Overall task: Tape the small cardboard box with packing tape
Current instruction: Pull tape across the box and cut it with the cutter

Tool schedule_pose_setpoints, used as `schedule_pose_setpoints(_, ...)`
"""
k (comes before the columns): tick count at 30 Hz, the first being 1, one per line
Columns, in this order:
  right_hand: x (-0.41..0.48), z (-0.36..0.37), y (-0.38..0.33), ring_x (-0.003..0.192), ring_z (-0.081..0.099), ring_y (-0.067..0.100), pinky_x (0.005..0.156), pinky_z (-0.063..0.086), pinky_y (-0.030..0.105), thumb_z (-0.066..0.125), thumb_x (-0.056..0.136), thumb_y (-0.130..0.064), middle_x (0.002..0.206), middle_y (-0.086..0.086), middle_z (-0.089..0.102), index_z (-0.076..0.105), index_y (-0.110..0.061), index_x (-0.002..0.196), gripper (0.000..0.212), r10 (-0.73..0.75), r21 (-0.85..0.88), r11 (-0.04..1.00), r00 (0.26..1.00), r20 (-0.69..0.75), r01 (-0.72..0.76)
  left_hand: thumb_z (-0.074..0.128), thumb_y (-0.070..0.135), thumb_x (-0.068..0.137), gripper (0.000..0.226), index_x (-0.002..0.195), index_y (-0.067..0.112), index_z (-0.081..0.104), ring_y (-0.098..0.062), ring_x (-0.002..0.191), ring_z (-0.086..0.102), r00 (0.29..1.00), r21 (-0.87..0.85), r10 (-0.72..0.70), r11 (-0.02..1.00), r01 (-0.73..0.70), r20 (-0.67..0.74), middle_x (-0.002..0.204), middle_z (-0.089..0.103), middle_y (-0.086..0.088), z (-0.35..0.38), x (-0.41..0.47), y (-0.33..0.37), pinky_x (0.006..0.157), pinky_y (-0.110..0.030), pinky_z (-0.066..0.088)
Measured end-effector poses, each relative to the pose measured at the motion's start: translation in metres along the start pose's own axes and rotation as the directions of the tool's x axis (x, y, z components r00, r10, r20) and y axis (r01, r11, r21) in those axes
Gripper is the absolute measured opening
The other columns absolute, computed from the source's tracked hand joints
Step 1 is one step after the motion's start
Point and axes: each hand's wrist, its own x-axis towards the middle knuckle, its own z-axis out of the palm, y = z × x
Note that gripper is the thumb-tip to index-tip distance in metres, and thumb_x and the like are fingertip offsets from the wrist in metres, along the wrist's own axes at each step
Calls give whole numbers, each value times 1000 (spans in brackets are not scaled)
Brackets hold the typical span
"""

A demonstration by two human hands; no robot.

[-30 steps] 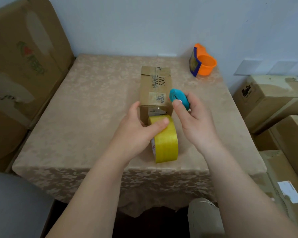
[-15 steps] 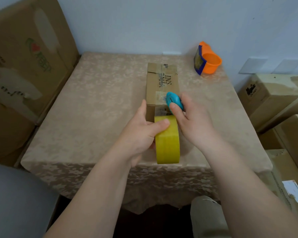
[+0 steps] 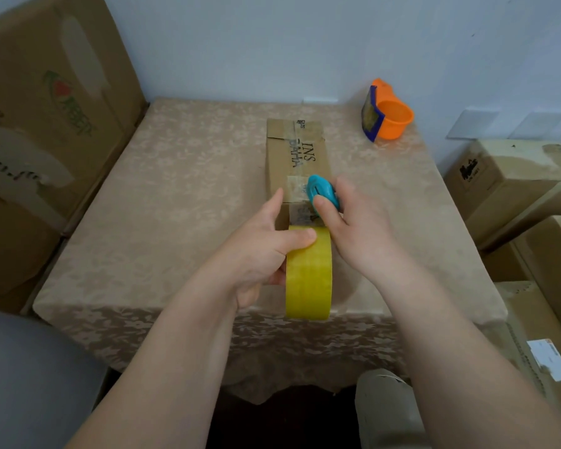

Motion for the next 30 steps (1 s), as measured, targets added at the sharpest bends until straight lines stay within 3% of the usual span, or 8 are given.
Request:
schedule_pose_setpoints(4, 0, 0, 1, 55, 41, 3, 52, 33, 10, 49, 96, -29, 60, -11, 41, 39, -25, 83, 17, -1, 16, 1000, 1000, -11, 1, 60, 18, 87, 78, 145, 43, 14, -22, 87, 70, 999, 3, -1, 1000, 1, -46, 98, 66, 12, 5, 4, -2, 81, -49, 57)
schedule_pose_setpoints(8, 1, -2, 1, 53, 40, 5, 49, 31, 11, 50, 95, -29, 58, -9, 41, 34, -29, 70, 30, 16, 31, 999, 1000, -24, -15, 60, 44, 70, 79, 136, 59, 19, -21, 111, 60, 991, 135, 39, 991, -22, -125, 135, 46, 8, 12, 5, -8, 93, -48, 50)
schedule_pose_setpoints(12, -1, -4, 0, 53, 40, 6, 50, 32, 12, 50, 94, -28, 57, -8, 41, 34, -27, 69, 30, 22, 38, 999, 1000, -23, -21, 52, 52, 64, 79, 137, 58, 22, -18, 125, 38, 968, 284, 83, 959, -14, -235, 120, 25, 7, 12, 7, -11, 108, -42, 34)
schedule_pose_setpoints(17, -3, -7, -3, 52, 40, 6, 50, 33, 12, 49, 95, -28, 57, -8, 41, 32, -28, 67, 33, 23, 35, 999, 999, -26, -22, 55, 43, 80, 68, 140, 53, 23, -12, 137, 24, 974, 287, 158, 952, -106, -164, 149, 21, 7, 10, 10, -14, 111, -34, 25)
schedule_pose_setpoints(22, -3, -7, -2, 56, 44, 7, 51, 34, 14, 48, 96, -28, 60, -7, 45, 48, -14, 84, 19, 46, 65, 997, 999, -20, -45, 56, 47, 75, 75, 141, 51, 21, -10, 139, 22, 983, 272, 168, 952, -143, -72, 155, 16, 10, 1, 10, -15, 113, -41, 26)
schedule_pose_setpoints(24, -2, -7, -2, 66, 53, 12, 60, 39, 16, 48, 96, -29, 70, 0, 57, 55, -10, 96, 20, 75, 115, 991, 997, -5, -74, 57, 42, 82, 72, 143, 47, 20, -5, 136, 22, 977, 266, 205, 947, -182, -63, 156, 16, 9, 1, 11, -17, 111, -31, 23)
schedule_pose_setpoints(27, 0, -11, -1, 89, 62, 23, 83, 49, 45, 50, 94, -30, 95, 7, 68, 59, -17, 110, 23, 141, 258, 956, 990, 14, -140, 55, 48, 72, 80, 144, 47, 19, -2, 137, 21, 972, 266, 230, 941, -208, -52, 156, 16, 11, 3, 13, -18, 111, -28, 22)
schedule_pose_setpoints(30, 1, -20, 1, 98, 64, 17, 90, 49, 42, 50, 93, -27, 102, -1, 70, 58, -24, 115, 24, 172, 278, 948, 984, -49, -152, 55, 56, 68, 84, 142, 52, 15, -5, 141, 21, 979, 263, 204, 945, -195, -7, 158, 15, 13, 2, 15, -21, 116, -39, 22)
